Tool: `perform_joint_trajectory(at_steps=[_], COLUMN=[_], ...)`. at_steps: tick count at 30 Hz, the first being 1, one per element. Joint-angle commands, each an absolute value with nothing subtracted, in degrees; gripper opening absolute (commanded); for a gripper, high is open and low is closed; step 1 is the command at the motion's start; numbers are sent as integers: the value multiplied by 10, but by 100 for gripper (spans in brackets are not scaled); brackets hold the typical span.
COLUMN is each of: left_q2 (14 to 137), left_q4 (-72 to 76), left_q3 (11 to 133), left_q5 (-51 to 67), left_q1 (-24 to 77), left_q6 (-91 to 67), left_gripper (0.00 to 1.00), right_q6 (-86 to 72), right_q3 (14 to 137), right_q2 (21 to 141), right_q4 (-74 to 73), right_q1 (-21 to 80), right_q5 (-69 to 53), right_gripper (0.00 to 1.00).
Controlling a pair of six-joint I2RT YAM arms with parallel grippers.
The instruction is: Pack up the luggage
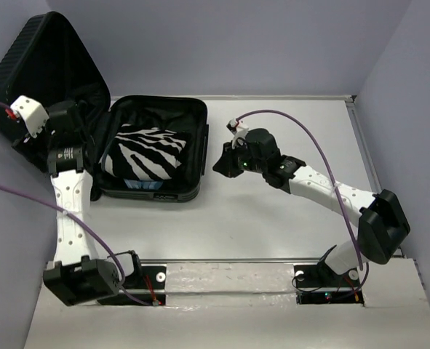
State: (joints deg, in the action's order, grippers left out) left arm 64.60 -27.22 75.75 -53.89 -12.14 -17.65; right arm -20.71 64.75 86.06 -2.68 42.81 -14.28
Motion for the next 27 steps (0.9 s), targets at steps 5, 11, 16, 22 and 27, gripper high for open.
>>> perform_joint_trajectory(at_steps=[5, 11, 16, 22, 27], left_q2=[702, 703, 671, 537, 461], left_q4=[-187, -176, -164, -73, -139], left_q3=[780, 773, 757, 656, 628], left_q5=[-601, -573, -540, -568, -501], left_q1=[-141, -141, -65, 210, 299], left_q6=[-88, -98, -79, 19, -13], left_gripper=[74, 6, 6, 6, 37], right_q6=[-189, -190, -196, -223, -246], right_q3=[642, 641, 648, 657, 643], right_q2=[831, 844, 863, 874, 849], right_q4=[12, 16, 18, 21, 22], right_q1=[429, 429, 429, 429, 429], right_q5=[-196, -200, -196, -165, -93], right_gripper=[20, 21, 21, 23, 27])
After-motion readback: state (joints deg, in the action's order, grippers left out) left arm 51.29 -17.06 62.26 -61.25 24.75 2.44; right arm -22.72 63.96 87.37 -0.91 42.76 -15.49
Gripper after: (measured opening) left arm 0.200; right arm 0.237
